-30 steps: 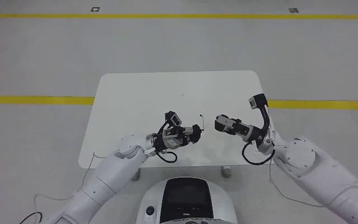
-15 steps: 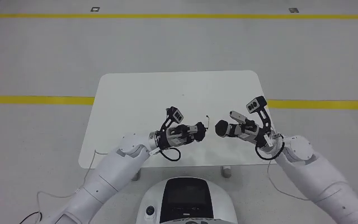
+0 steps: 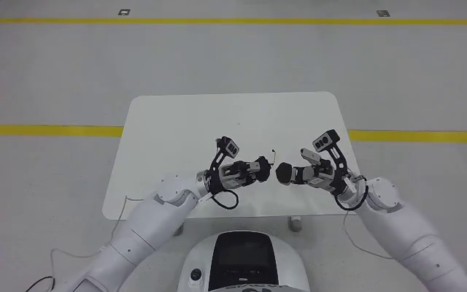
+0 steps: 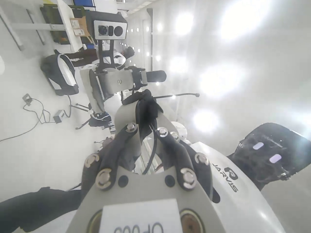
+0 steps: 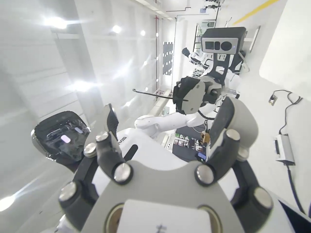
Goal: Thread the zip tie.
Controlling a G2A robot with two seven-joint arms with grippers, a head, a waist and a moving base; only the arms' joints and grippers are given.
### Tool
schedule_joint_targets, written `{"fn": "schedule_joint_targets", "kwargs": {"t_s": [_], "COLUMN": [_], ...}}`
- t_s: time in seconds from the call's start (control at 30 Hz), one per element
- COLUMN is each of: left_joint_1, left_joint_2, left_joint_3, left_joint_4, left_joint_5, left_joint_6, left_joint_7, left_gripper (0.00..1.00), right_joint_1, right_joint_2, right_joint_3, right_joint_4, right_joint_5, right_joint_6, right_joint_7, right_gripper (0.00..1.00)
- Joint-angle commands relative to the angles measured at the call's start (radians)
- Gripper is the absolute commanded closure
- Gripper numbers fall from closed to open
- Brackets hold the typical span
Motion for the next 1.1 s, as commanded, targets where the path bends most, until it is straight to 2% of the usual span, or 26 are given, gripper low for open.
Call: {"fn": "schedule_joint_targets", "kwargs": {"t_s": [0.0, 0.07, 0.3, 0.5, 0.63, 0.7, 0.93, 1.07], "left_joint_1": [0.005, 0.008, 0.015, 0.021, 0.024, 0.024, 0.024, 0.032], "left_joint_2": [-0.002, -0.005, -0.016, -0.027, -0.035, -0.035, -0.035, -0.039], "left_joint_3": [0.005, 0.005, -0.007, -0.010, -0.014, -0.014, -0.014, -0.013], "left_joint_4": [-0.008, -0.013, -0.014, -0.012, -0.011, -0.011, -0.011, -0.033], "left_joint_5": [-0.005, -0.018, -0.019, -0.017, -0.012, -0.012, -0.012, -0.007], "left_joint_6": [-0.004, -0.004, -0.004, -0.004, -0.004, -0.004, -0.004, -0.004], "left_joint_7": [0.002, -0.007, -0.027, -0.031, -0.031, -0.031, -0.031, 0.015], "left_gripper": [1.00, 1.00, 1.00, 1.00, 1.00, 1.00, 1.00, 1.00], "right_joint_1": [0.014, 0.036, 0.108, 0.157, 0.191, 0.198, 0.198, 0.183], "right_joint_2": [-0.014, -0.033, -0.098, -0.150, -0.180, -0.184, -0.184, -0.187], "right_joint_3": [-0.016, -0.041, -0.125, -0.176, -0.202, -0.197, -0.197, -0.180], "right_joint_4": [0.044, 0.094, 0.247, 0.346, 0.396, 0.411, 0.411, 0.388], "right_joint_5": [0.109, 0.194, 0.366, 0.447, 0.434, 0.403, 0.403, 0.397], "right_joint_6": [-0.003, -0.007, 0.019, 0.039, 0.037, 0.005, 0.005, -0.001], "right_joint_7": [0.053, 0.117, 0.281, 0.372, 0.421, 0.421, 0.421, 0.397], "right_gripper": [0.00, 0.00, 0.00, 0.00, 0.00, 0.00, 0.00, 0.00]}}
